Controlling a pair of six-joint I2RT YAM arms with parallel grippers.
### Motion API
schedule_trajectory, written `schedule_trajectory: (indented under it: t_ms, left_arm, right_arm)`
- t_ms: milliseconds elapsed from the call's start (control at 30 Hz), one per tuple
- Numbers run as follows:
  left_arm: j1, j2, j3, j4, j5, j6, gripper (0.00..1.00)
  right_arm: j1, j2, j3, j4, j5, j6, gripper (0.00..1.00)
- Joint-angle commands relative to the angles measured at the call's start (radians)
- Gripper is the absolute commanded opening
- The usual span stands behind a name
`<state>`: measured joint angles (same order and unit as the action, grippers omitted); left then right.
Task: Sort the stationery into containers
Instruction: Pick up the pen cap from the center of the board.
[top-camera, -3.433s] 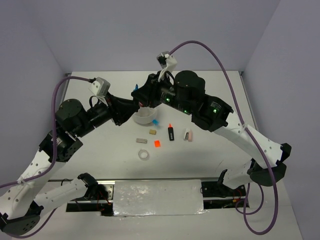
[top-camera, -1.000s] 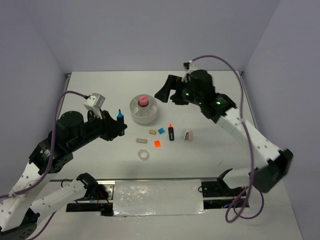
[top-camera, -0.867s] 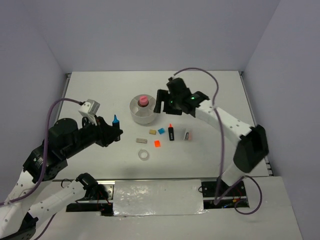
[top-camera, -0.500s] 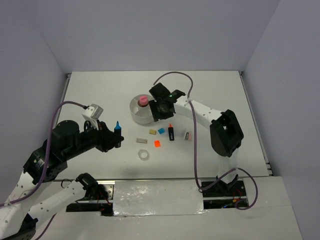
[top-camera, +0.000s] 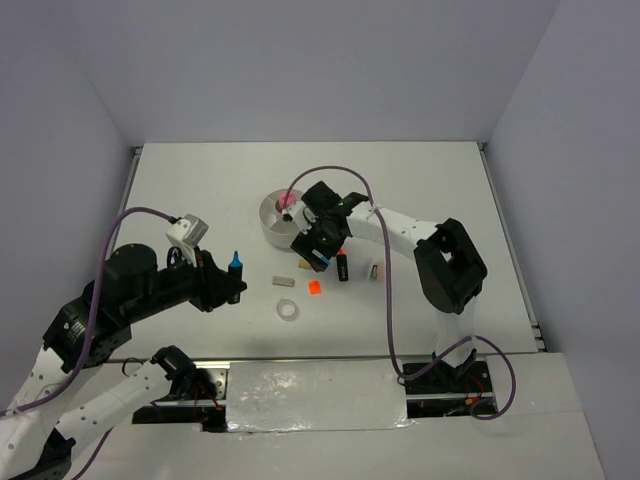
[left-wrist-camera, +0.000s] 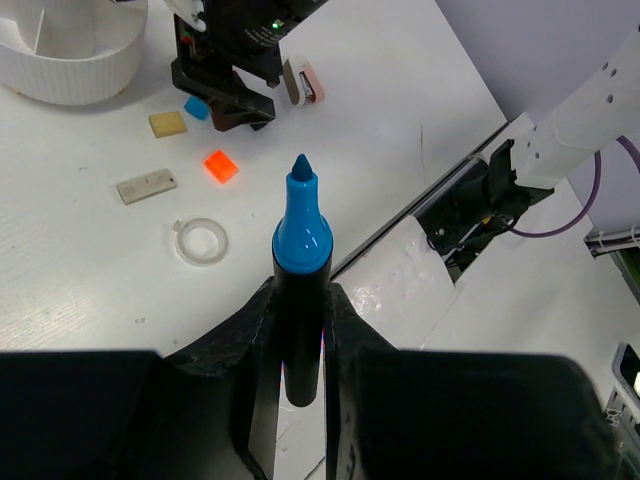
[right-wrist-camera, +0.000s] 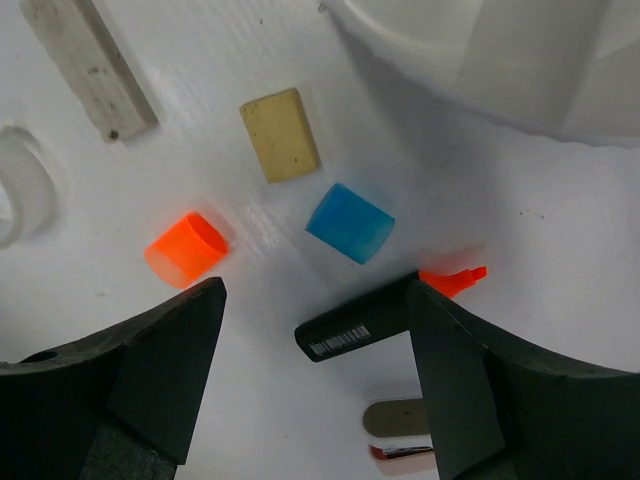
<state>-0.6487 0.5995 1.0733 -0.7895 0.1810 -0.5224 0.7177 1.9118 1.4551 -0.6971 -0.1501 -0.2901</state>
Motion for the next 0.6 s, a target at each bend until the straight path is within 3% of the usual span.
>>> schedule_trajectory:
  t_ms: [0, 567]
  left_arm:
    - [0.001, -0.010, 0.036, 0.004, 0.020, 0.019, 0.00]
    - [0.001, -0.043, 0.036, 0.004, 0.044, -0.014, 0.00]
  right_arm:
    - [0.003, -0.033, -0.025, 0.070, -0.031, -0.159, 0.80]
    - [0.009, 0.062, -0.030, 0.129, 0.011, -0.270, 0.72]
